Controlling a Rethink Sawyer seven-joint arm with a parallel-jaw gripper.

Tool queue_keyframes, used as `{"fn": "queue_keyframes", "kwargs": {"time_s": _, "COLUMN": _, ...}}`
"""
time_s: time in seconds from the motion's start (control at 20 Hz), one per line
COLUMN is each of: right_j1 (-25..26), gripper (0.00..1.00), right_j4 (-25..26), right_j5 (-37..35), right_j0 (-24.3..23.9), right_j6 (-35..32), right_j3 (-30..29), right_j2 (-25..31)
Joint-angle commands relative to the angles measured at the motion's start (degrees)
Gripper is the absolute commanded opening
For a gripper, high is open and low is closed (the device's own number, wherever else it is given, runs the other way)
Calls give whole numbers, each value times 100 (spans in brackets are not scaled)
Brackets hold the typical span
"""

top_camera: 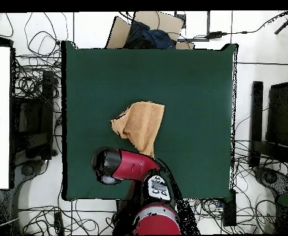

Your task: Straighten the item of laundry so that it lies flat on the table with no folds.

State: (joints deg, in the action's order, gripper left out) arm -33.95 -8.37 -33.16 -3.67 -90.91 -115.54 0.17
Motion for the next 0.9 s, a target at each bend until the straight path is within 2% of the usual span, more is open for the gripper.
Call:
{"fn": "queue_keyframes", "kwargs": {"time_s": 0.05, "right_j1": 264, "gripper": 100, "right_j4": -336, "right_j5": 71, "right_j0": -48, "right_j6": -1017, "right_j3": 412, "right_j2": 486}}
{"fn": "queue_keyframes", "kwargs": {"time_s": 0.65, "right_j1": 446, "gripper": 100, "right_j4": -155, "right_j5": -957, "right_j0": 184, "right_j6": -1033, "right_j3": 1053, "right_j2": 275}}
{"fn": "queue_keyframes", "kwargs": {"time_s": 0.9, "right_j1": 448, "gripper": 100, "right_j4": -150, "right_j5": -1091, "right_j0": 193, "right_j6": -1047, "right_j3": 1131, "right_j2": 251}}
